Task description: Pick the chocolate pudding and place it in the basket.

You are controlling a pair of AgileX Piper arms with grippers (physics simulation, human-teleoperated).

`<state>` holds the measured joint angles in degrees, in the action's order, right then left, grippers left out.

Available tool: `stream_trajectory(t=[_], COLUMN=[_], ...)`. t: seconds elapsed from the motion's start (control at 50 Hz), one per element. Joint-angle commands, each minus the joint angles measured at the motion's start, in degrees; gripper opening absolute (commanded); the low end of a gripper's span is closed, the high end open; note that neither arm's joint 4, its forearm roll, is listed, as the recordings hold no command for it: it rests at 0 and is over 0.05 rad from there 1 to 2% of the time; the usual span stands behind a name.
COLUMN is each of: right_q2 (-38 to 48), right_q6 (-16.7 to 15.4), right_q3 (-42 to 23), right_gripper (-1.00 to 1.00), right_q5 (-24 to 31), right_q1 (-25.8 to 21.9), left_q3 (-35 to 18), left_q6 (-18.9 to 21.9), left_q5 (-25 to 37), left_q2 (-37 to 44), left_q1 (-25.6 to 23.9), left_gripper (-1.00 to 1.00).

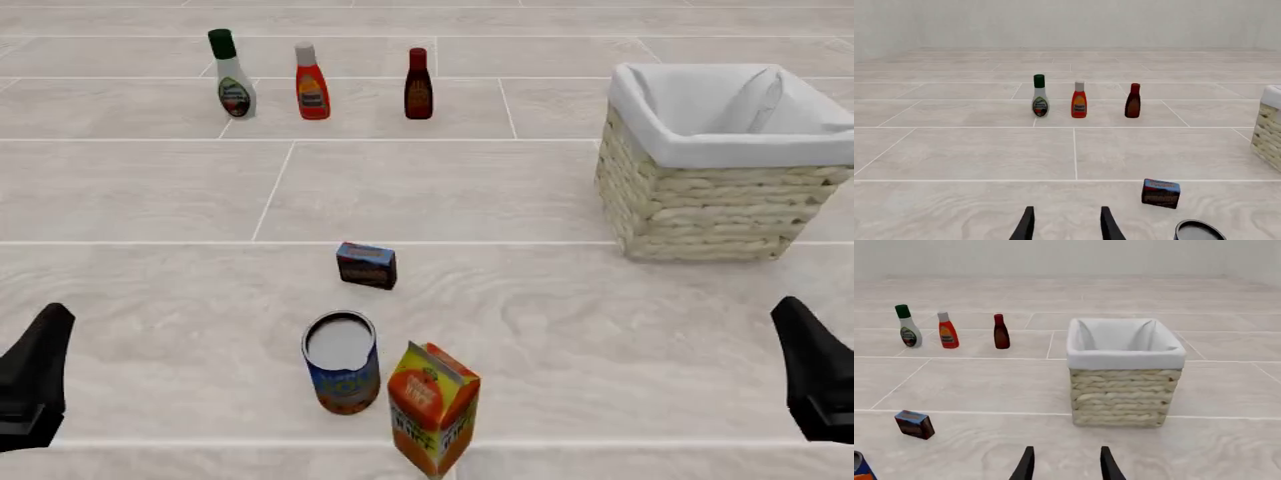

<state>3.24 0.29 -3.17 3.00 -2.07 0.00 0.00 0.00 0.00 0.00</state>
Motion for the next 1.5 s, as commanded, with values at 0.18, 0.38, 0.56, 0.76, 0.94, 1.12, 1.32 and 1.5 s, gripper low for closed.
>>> stream_trajectory(t=[0.18, 0.38, 0.56, 0.76, 0.94, 1.12, 1.32, 1.5], right_q2=[-2.97, -1.81, 9.86, 20.2, 28.03, 36.29, 44.8, 50.53], right_q6=[-0.75, -1.49, -2.99, -2.57, -1.96, -1.52, -2.8, -1.88], right_q3=[3.01, 2.55, 1.16, -2.0, -4.82, -8.74, -13.4, -18.21], right_gripper=[1.0, 1.0, 1.0, 1.0, 1.0, 1.0, 1.0, 1.0], right_q5=[-3.2, -4.15, -12.96, -19.69, -23.96, -27.47, -30.28, -29.47], right_q1=[0.5, -1.97, -4.81, -6.89, -8.33, -9.3, -12.32, -15.11], left_q3=[0.0, 0.0, 0.0, 0.0, 0.0, 0.0, 0.0, 0.0], left_q6=[0.0, 0.0, 0.0, 0.0, 0.0, 0.0, 0.0, 0.0], left_q5=[0.0, 0.0, 0.0, 0.0, 0.0, 0.0, 0.0, 0.0], left_q2=[0.0, 0.0, 0.0, 0.0, 0.0, 0.0, 0.0, 0.0], left_q1=[0.0, 0.0, 0.0, 0.0, 0.0, 0.0, 0.0, 0.0], left_gripper=[1.0, 1.0, 1.0, 1.0, 1.0, 1.0, 1.0, 1.0])
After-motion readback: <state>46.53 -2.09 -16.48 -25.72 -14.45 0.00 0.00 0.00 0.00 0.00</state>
